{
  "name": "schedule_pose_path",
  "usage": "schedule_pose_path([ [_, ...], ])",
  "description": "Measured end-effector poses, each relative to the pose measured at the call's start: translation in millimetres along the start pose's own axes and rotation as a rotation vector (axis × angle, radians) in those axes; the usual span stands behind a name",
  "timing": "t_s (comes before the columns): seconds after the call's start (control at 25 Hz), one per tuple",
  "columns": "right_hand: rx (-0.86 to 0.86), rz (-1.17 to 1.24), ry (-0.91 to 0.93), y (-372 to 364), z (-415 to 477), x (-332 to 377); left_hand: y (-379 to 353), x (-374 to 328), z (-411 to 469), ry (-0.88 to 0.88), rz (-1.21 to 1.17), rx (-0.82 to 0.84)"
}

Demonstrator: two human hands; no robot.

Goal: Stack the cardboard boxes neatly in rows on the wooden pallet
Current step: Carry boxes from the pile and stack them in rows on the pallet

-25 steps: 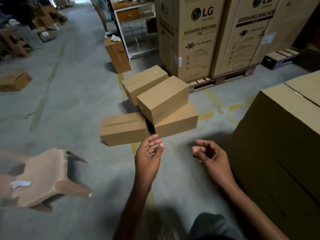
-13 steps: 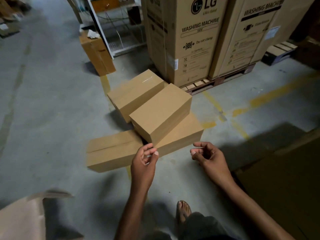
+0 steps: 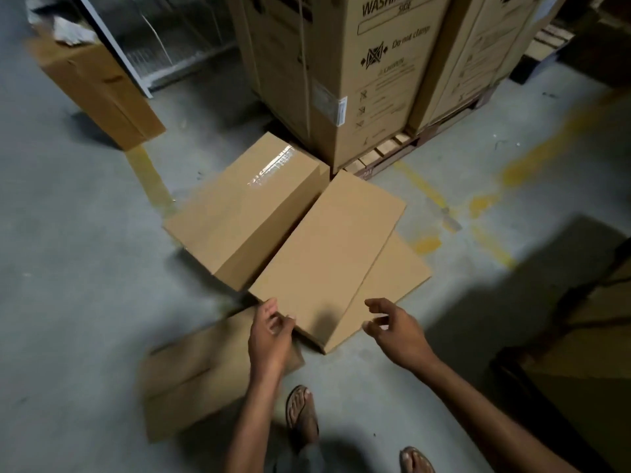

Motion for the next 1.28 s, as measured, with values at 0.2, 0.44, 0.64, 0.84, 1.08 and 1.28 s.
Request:
schedule_pose_path([
  [0.2, 0.106, -0.282, -0.048, -93, 112, -30, -8, 30, 159, 0.029, 0.325, 0.008],
  [0.44, 0.113, -0.424, -0.056, -143, 149, -59, -26, 67, 220, 0.072, 0.577, 0.059],
  [0.64, 0.041, -0.353, -0.186, -135, 133, -89, -26, 49, 197, -0.051, 0.578, -0.047],
  [0.84, -0.129, 0.173, -0.567, -96, 117, -83, -62, 37, 163, -0.152, 0.33, 0.264],
  [1.08, -0.164, 0.344, -0.554, -80, 116, -81, -113, 72, 165, 0.061, 0.348, 0.539],
  [1.28, -0.172, 0.325, -0.519, -77, 119, -98, -120, 92, 220, 0.224, 0.488, 0.4],
])
Point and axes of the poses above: each hand's wrist, its own z-axis towards the middle knuckle, its own y-axis out of the back of the hand, x = y × z, the point moved 7 cm from there along z, towards the middle knuckle, and after that the axes turned 6 degrees about z, right-handed, at the moved point
